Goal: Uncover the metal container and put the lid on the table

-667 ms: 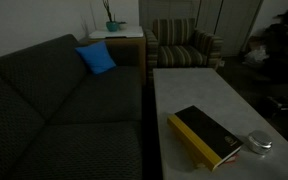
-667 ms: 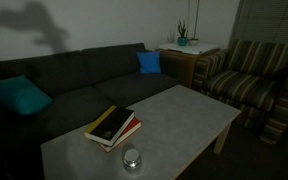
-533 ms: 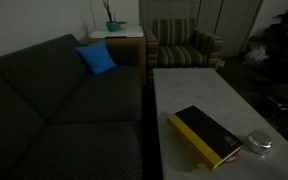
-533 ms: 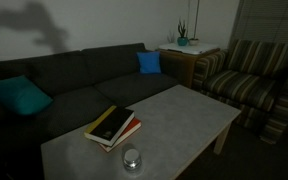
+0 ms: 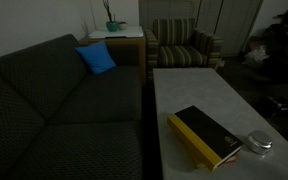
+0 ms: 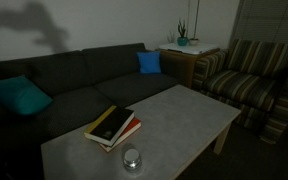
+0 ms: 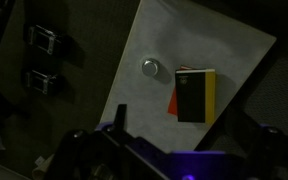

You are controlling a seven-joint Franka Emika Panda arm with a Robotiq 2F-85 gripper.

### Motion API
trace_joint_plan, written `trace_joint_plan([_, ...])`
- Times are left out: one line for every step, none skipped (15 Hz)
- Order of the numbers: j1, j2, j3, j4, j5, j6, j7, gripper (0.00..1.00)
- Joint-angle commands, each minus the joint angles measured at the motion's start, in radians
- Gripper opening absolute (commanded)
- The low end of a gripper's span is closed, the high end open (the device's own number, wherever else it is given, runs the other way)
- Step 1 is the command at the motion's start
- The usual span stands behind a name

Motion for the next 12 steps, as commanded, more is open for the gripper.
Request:
trace_joint_plan([0.020, 0.005, -0.016, 0.002, -0.013, -0.003, 0.013, 1.00])
trace_joint_plan([0.020, 0.005, -0.016, 0.002, -0.013, -0.003, 0.013, 1.00])
trace_joint_plan([0.020, 0.005, -0.016, 0.002, -0.013, -0.003, 0.013, 1.00])
trace_joint_plan([0.020, 0.005, -0.016, 0.002, -0.013, -0.003, 0.013, 1.00])
trace_joint_plan([0.020, 0.005, -0.016, 0.002, -0.013, -0.003, 0.013, 1.00])
trace_joint_plan([0.020, 0.005, -0.016, 0.002, -0.013, -0.003, 0.013, 1.00])
trace_joint_plan([0.020, 0.005, -0.016, 0.002, -0.013, -0.003, 0.013, 1.00])
trace_joint_plan([0.020, 0.005, -0.016, 0.002, -0.013, -0.003, 0.013, 1.00])
trace_joint_plan([0.020, 0.005, -0.016, 0.002, -0.013, -0.003, 0.013, 1.00])
trace_joint_plan([0.020, 0.005, -0.016, 0.002, -0.013, -0.003, 0.013, 1.00])
trace_joint_plan([0.010, 0.030, -0.013, 0.015, -0.030, 0.002, 0.006, 1.00])
trace_joint_plan([0.003, 0.058, -0.026, 0.024, -0.047, 0.017, -0.022, 1.00])
